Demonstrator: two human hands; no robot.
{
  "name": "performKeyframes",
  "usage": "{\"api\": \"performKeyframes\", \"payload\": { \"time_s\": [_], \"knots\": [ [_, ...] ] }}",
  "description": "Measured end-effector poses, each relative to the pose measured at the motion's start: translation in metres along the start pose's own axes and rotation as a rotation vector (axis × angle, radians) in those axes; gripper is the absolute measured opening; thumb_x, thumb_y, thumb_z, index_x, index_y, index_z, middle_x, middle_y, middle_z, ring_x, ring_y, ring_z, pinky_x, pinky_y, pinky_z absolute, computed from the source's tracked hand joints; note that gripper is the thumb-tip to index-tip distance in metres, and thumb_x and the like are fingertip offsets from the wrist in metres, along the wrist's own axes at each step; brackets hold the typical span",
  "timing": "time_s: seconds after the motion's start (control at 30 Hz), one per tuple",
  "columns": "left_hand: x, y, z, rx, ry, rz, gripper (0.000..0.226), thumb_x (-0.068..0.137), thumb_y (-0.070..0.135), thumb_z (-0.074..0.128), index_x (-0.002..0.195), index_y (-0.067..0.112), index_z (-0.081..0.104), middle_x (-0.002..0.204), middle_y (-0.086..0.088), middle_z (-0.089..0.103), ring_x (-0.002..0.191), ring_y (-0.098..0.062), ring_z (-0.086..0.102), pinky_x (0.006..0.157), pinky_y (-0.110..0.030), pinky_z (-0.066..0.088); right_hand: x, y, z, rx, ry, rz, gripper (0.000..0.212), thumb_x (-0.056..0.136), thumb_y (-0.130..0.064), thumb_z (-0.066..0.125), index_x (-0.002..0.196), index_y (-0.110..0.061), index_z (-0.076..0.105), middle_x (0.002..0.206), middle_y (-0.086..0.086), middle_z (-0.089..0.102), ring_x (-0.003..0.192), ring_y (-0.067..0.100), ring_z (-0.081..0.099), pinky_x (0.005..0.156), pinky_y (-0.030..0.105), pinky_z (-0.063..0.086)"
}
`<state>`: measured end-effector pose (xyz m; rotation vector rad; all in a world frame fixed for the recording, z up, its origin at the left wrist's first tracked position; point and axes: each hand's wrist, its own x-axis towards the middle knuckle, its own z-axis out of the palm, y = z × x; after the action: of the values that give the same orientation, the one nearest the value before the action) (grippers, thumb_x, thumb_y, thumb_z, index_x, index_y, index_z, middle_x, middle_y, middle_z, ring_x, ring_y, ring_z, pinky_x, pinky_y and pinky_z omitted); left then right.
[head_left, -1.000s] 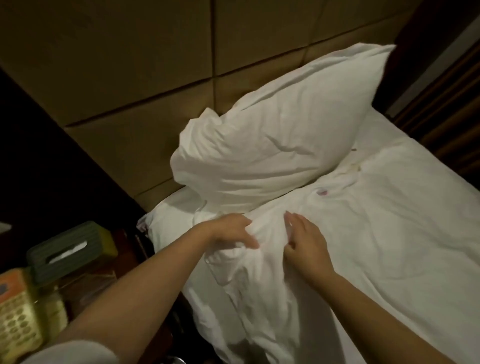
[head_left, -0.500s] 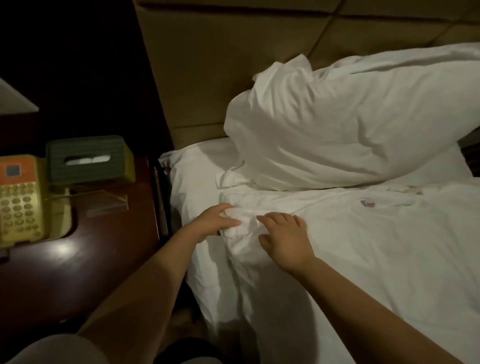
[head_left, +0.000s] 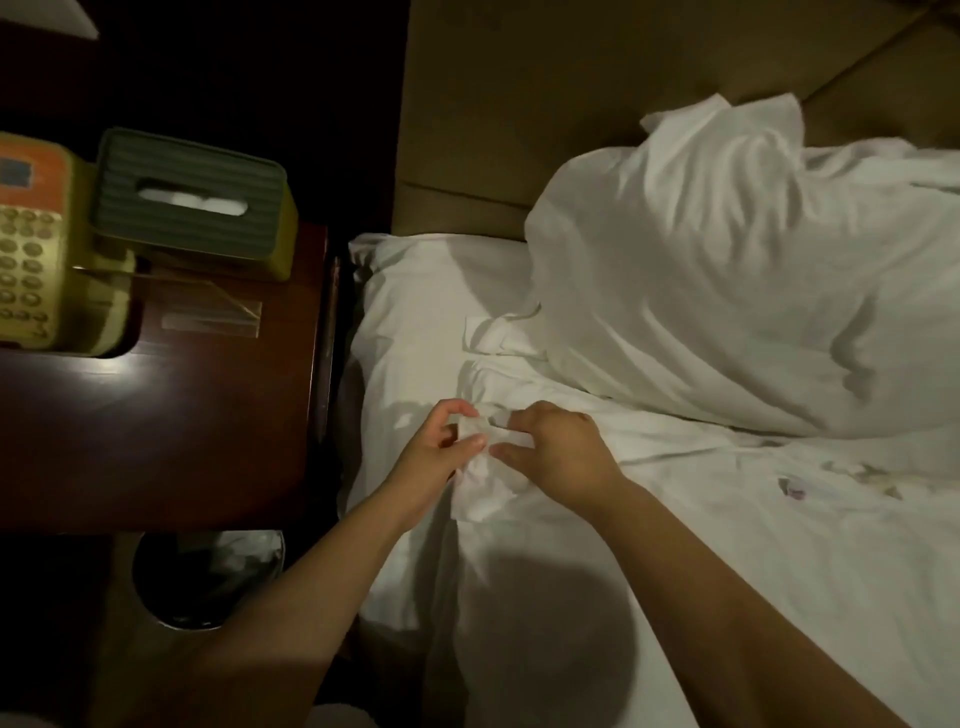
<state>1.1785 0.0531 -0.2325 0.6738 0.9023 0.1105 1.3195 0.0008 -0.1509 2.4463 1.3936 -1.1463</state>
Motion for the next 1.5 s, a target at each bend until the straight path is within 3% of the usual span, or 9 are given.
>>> {"api": "performKeyframes", "payload": {
  "time_s": [0.2, 0.4, 0.5, 0.63, 0.73, 0.8, 0.97, 1.23, 1.5],
  "knots": [
    [0.006, -0.001, 0.014, -0.049, -0.090, -0.076, 0.073, 0.066, 0.040, 0.076, 0.130, 0.029, 0.045, 0.122, -0.003, 0.063, 0.111, -0.019, 0.062, 0.097, -0.039, 0.049, -0.002, 0.013, -0.016, 0.318, -0.049, -0.025, 0.007, 0.087, -0.036, 0.066, 0.082, -0.035, 0.061, 0.095, -0.006, 0.059, 0.090, 0.013, 0.058, 0.084, 0.026, 0.045],
    [0.002, -0.001, 0.020, -0.025, 0.134, -0.004, 0.031, 0.083, 0.009, 0.070, 0.108, 0.022, 0.061, 0.109, -0.007, 0.068, 0.101, -0.024, 0.065, 0.091, -0.043, 0.053, 0.014, 0.005, -0.023, 0.065, -0.214, 0.017, 0.023, 0.086, -0.034, 0.064, 0.072, -0.029, 0.048, 0.078, -0.007, 0.057, 0.074, 0.009, 0.051, 0.067, 0.021, 0.040],
    [0.000, 0.007, 0.024, -0.026, 0.118, 0.045, 0.032, 0.076, 0.002, 0.073, 0.100, 0.020, 0.062, 0.099, -0.005, 0.068, 0.092, -0.022, 0.065, 0.081, -0.037, 0.055, 0.010, 0.008, -0.020, 0.106, -0.138, 0.023, 0.014, 0.085, -0.024, 0.065, 0.092, -0.019, 0.053, 0.076, -0.004, 0.059, 0.073, 0.016, 0.056, 0.066, 0.023, 0.042],
    [0.005, 0.020, 0.025, -0.051, 0.096, 0.070, 0.029, 0.075, -0.003, 0.073, 0.098, 0.009, 0.061, 0.091, -0.005, 0.065, 0.087, -0.020, 0.061, 0.080, -0.033, 0.051, 0.009, 0.003, -0.020, 0.226, -0.193, 0.057, 0.055, 0.087, -0.030, 0.066, 0.134, -0.028, 0.036, 0.094, -0.003, 0.064, 0.091, 0.017, 0.063, 0.077, 0.026, 0.046],
    [0.009, 0.043, 0.030, -0.079, 0.015, 0.154, 0.037, 0.057, 0.017, 0.084, 0.090, 0.019, 0.068, 0.086, 0.000, 0.065, 0.083, -0.015, 0.060, 0.078, -0.028, 0.050, 0.004, 0.005, -0.042, 0.295, -0.104, -0.011, 0.010, 0.092, -0.038, 0.059, 0.092, -0.028, 0.061, 0.076, -0.009, 0.065, 0.074, 0.004, 0.059, 0.070, 0.027, 0.041],
    [0.014, 0.060, 0.035, -0.055, -0.054, 0.209, 0.024, 0.057, 0.022, 0.079, 0.074, 0.025, 0.063, 0.076, 0.003, 0.062, 0.075, -0.010, 0.057, 0.069, -0.022, 0.047, 0.002, 0.007, -0.056, 0.429, 0.000, -0.014, 0.023, 0.092, -0.038, 0.058, 0.081, -0.019, 0.065, 0.070, -0.004, 0.065, 0.071, 0.011, 0.060, 0.071, 0.031, 0.044],
    [0.048, 0.036, 0.013, 0.114, 0.026, -0.005, 0.008, 0.096, 0.023, 0.052, 0.097, 0.028, 0.057, 0.100, 0.005, 0.064, 0.100, -0.016, 0.061, 0.088, -0.027, 0.049, 0.040, 0.019, -0.013, 0.114, 0.018, 0.093, 0.025, 0.098, -0.032, 0.048, 0.102, -0.011, 0.062, 0.090, 0.005, 0.066, 0.090, 0.026, 0.060, 0.078, 0.033, 0.040],
    [0.079, 0.000, 0.007, 0.569, 0.325, 0.022, 0.030, 0.094, 0.027, 0.055, 0.118, 0.009, 0.052, 0.103, 0.002, 0.054, 0.091, -0.013, 0.051, 0.078, -0.023, 0.037, 0.090, 0.041, 0.037, -0.103, -0.001, 0.126, 0.042, 0.096, -0.033, 0.051, 0.131, -0.011, 0.052, 0.136, 0.006, 0.046, 0.127, 0.024, 0.041, 0.107, 0.030, 0.029],
    [0.077, 0.005, -0.003, 0.294, 0.212, -0.093, 0.029, 0.086, 0.013, 0.067, 0.114, 0.007, 0.060, 0.109, -0.006, 0.066, 0.101, -0.024, 0.063, 0.093, -0.036, 0.050, 0.085, 0.025, 0.016, 0.066, -0.224, 0.188, 0.063, 0.083, -0.054, 0.063, 0.126, -0.016, 0.037, 0.116, 0.002, 0.059, 0.110, 0.025, 0.057, 0.092, 0.036, 0.042]
  ]
}}
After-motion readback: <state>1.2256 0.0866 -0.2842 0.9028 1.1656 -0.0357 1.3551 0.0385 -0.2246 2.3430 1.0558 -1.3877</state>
